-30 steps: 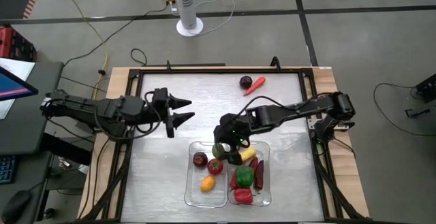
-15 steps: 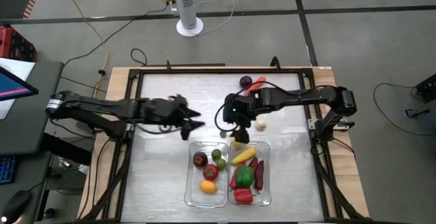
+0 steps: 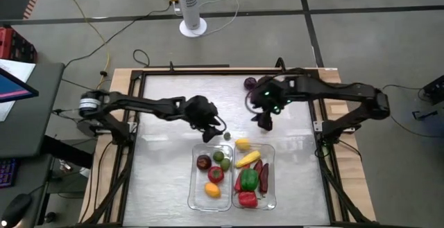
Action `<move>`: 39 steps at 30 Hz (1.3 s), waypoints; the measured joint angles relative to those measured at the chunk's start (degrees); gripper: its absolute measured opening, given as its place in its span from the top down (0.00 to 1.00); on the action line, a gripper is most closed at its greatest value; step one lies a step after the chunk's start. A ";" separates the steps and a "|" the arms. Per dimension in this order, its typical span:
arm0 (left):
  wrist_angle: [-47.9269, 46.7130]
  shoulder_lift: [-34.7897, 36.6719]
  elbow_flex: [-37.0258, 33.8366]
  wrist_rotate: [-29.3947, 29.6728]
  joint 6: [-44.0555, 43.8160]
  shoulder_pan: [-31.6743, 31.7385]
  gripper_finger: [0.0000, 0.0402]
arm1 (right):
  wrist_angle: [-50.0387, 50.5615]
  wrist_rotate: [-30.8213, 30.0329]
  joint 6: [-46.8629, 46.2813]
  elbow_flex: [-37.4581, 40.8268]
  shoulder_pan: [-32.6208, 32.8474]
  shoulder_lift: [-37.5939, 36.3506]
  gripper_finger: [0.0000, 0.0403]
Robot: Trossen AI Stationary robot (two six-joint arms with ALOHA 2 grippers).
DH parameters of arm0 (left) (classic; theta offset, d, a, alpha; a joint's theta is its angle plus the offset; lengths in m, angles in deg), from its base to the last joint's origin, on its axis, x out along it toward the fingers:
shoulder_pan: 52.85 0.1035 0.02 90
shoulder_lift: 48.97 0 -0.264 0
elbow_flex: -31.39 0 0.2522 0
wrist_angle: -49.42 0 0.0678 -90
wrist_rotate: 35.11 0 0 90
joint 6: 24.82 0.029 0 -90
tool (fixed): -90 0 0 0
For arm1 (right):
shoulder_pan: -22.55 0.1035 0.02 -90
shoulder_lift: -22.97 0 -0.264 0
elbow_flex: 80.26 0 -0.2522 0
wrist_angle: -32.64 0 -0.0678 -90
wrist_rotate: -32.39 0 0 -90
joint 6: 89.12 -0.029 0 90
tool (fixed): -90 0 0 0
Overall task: Sort produce into baskets
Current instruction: Put the small tomato into the left transparent bin
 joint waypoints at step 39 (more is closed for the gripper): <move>3.74 -18.92 7.35 -0.47 31.30 -0.32 0.39 | -2.63 -6.00 -11.72 7.07 10.90 -5.36 0.27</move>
